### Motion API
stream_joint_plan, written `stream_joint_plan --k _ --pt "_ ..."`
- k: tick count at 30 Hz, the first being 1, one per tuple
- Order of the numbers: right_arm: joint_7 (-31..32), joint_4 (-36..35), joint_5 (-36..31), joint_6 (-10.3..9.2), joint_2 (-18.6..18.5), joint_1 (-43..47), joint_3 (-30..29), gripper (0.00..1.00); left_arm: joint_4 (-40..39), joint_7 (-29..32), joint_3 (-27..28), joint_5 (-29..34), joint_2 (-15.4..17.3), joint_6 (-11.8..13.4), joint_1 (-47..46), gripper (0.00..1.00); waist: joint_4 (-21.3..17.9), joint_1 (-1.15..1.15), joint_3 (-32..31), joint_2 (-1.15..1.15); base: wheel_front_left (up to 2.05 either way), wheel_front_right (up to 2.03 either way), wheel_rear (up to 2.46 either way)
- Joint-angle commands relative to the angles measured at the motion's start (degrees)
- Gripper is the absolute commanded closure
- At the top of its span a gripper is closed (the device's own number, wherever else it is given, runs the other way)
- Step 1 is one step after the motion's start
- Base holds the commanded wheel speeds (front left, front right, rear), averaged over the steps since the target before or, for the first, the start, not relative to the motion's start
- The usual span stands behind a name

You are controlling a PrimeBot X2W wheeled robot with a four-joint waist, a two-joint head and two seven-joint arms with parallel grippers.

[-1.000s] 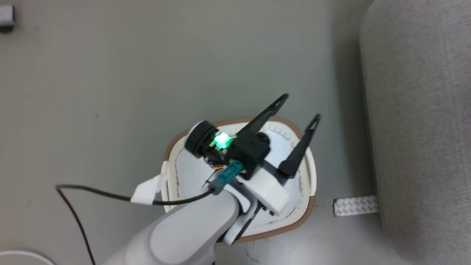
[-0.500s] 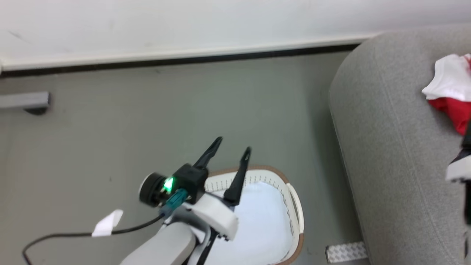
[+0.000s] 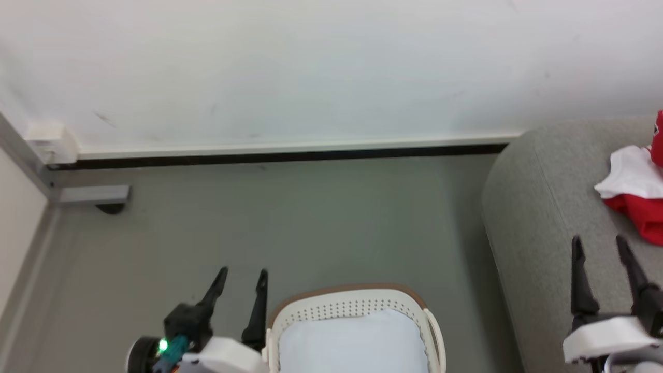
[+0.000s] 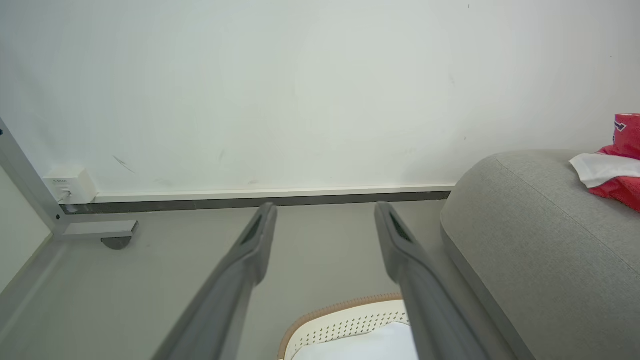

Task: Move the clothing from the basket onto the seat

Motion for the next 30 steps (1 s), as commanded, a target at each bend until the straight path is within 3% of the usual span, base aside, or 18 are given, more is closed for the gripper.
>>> stream_joint_plan --k 1,6,19,30 --pt "0.0 -0.6 -0.2 -0.14 0.0 2.1 0.6 0.0 0.0 0.0 1.6 1.0 -0.4 -0.5 2.3 0.0 1.9 0.02 -2.2 0.0 0.0 0.0 0.0" --pt "0.0 -2.0 1.8 -0.14 0.0 6.6 3.7 0.0 1.1 0.0 7.5 3.3 -2.1 -3.0 7.7 0.0 3.6 0.02 -3.8 0.0 0.0 0.0 0.0" --pt "0.0 -3.4 3.6 -0.14 0.0 13.0 7.6 0.0 4.4 0.0 22.2 10.6 -7.5 -13.2 14.1 0.0 5.4 0.02 -6.2 0.0 0.0 0.0 0.0" --pt "0.0 -1.6 5.1 -0.14 0.0 13.0 8.6 0.0 5.0 0.0 30.1 16.4 -11.2 -19.9 15.9 0.0 5.5 0.02 -6.7 0.0 0.0 0.0 0.0"
